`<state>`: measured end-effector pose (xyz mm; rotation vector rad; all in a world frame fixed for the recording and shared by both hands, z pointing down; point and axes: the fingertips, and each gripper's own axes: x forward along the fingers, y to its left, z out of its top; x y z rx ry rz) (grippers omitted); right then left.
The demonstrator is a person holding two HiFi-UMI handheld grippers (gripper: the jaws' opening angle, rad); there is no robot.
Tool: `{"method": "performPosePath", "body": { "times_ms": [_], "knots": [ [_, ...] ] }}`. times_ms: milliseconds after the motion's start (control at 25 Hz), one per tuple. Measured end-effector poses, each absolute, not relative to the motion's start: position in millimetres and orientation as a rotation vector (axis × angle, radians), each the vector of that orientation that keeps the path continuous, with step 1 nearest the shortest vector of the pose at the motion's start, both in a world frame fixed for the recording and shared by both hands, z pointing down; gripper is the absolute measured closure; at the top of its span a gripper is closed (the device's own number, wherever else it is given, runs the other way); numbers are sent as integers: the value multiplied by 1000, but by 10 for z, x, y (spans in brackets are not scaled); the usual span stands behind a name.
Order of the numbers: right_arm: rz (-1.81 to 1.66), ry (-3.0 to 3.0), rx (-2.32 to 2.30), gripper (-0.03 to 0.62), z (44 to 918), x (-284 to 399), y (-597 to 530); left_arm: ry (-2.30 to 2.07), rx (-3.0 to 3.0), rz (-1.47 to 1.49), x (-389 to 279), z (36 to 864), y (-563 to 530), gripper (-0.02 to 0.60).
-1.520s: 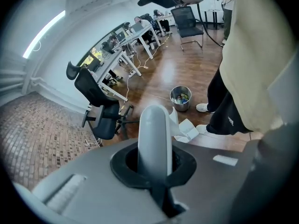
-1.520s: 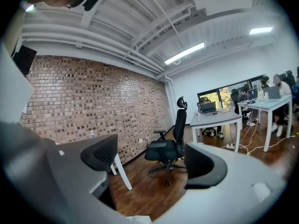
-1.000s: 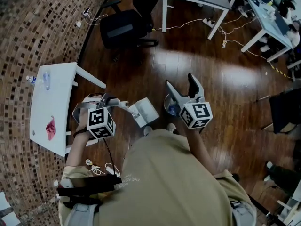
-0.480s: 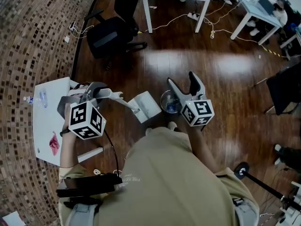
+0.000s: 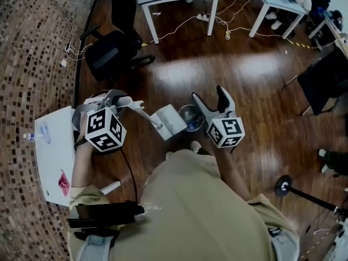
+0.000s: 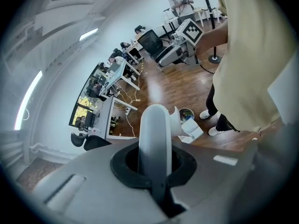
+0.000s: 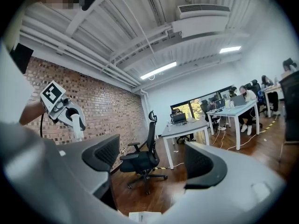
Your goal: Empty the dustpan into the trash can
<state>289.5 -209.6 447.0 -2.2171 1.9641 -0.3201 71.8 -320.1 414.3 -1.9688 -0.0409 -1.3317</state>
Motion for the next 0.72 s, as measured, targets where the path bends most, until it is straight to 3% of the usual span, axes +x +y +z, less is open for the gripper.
{"method": "performPosePath", "body": {
  "times_ms": [400, 720],
  "knots": [
    [-360, 1847, -2309, 180, 4582, 3248, -1756, -266, -1925, -1337, 1341, 4648, -2904, 581],
    [-395, 1754, -2376, 180, 4717, 3531, -1433, -196, -1826, -1246, 2149, 4690, -2952, 581]
  ]
}}
